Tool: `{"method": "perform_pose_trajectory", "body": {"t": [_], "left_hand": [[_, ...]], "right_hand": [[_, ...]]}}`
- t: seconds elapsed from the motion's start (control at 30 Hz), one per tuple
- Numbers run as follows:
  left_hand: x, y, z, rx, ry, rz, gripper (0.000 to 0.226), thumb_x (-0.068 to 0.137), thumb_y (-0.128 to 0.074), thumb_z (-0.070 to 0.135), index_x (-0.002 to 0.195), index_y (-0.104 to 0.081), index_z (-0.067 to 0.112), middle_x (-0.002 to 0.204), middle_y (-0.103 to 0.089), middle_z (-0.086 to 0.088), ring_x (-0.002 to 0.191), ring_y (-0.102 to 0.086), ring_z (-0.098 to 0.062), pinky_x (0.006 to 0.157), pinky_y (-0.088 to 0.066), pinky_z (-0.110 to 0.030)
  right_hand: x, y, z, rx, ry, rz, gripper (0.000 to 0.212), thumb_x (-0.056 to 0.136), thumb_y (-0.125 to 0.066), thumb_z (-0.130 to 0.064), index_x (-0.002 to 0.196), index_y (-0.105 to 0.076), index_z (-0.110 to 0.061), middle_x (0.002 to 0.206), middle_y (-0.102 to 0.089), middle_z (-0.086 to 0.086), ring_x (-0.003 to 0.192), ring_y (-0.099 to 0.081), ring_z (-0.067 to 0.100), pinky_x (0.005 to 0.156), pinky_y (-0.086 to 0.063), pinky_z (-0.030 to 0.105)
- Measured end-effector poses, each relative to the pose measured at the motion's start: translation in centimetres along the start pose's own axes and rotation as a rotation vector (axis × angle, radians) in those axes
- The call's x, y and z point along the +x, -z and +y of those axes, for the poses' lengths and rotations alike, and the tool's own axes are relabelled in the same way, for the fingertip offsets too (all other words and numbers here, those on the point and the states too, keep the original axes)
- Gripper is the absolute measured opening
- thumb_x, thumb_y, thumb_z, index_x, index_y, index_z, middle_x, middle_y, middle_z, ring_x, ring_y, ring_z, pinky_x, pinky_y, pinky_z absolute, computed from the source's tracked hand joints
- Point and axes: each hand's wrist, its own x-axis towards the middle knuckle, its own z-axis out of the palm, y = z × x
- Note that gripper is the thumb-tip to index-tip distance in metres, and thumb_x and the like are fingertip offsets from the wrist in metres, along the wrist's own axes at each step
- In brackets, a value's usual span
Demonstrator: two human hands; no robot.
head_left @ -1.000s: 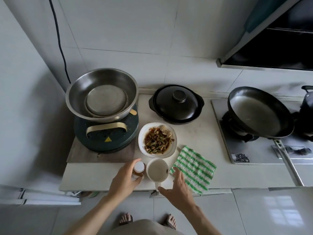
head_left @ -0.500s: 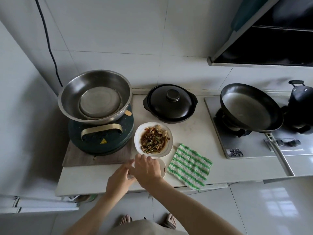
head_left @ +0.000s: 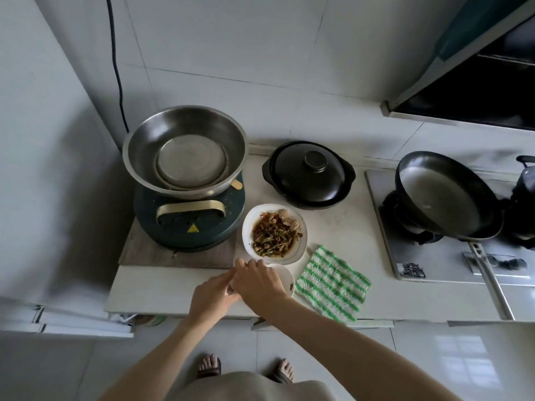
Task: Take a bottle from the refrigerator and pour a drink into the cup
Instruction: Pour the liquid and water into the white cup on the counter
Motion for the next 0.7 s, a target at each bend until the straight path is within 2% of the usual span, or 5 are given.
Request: {"method": "perform_pose_trajectory", "body": {"t": [0.17, 0.4, 0.53, 0.63, 0.7], "left_hand": [[0.7, -0.3, -0.6, 0.005, 0.024, -0.087, 0.035, 0.086, -0.072, 0.047, 0.114, -0.066, 0.028, 0.100, -0.077, 0.010, 0.087, -0.072, -0.018, 0.071, -0.045, -0.027], [1.6, 1.0, -0.7, -0.088, -0.019, -0.258, 0.048, 0.084, -0.070, 0.056, 0.129, -0.054, 0.048, 0.110, -0.073, 0.023, 0.075, -0.060, 0.012, 0.070, -0.043, -0.013], [1.6, 1.1, -1.0, -0.087, 0.011, -0.292, 0.032, 0.082, -0.074, 0.052, 0.105, -0.052, 0.056, 0.087, -0.066, 0.026, 0.069, -0.059, 0.006, 0.064, -0.045, -0.013], [1.2, 1.3, -0.9, -0.119, -0.065, -0.250, 0.054, 0.078, -0.071, 0.061, 0.125, -0.043, 0.057, 0.081, -0.062, 0.031, 0.072, -0.062, 0.004, 0.062, -0.047, -0.011], [1.1, 1.5, -0.8, -0.140, -0.070, -0.240, 0.062, 0.079, -0.073, 0.058, 0.131, -0.040, 0.057, 0.077, -0.059, 0.038, 0.069, -0.061, 0.008, 0.059, -0.043, -0.006]], "right_hand": [[0.0, 0.0, 0.8, -0.074, 0.115, 0.055, 0.030, 0.101, -0.049, -0.020, 0.122, -0.046, 0.001, 0.112, -0.059, 0.022, 0.101, -0.061, 0.038, 0.078, -0.055, 0.045], [-0.2, -0.1, 3.9, -0.201, 0.452, 0.132, 0.050, 0.099, -0.054, -0.025, 0.147, -0.038, -0.019, 0.129, -0.054, 0.024, 0.105, -0.060, 0.036, 0.077, -0.056, 0.042], [0.1, 0.6, 3.2, -0.049, 0.255, 0.065, 0.060, 0.096, -0.051, -0.049, 0.144, -0.034, -0.015, 0.133, -0.052, 0.019, 0.111, -0.059, 0.034, 0.082, -0.054, 0.041], [0.5, 0.9, 2.3, 0.059, -0.005, 0.013, 0.075, 0.091, -0.044, -0.070, 0.133, -0.038, -0.008, 0.106, -0.066, 0.013, 0.088, -0.067, 0.030, 0.062, -0.047, 0.036], [0.6, 1.0, 1.8, -0.006, -0.009, 0.007, 0.068, 0.094, -0.048, -0.064, 0.128, -0.040, -0.005, 0.095, -0.069, 0.011, 0.079, -0.069, 0.029, 0.057, -0.041, 0.033]]}}
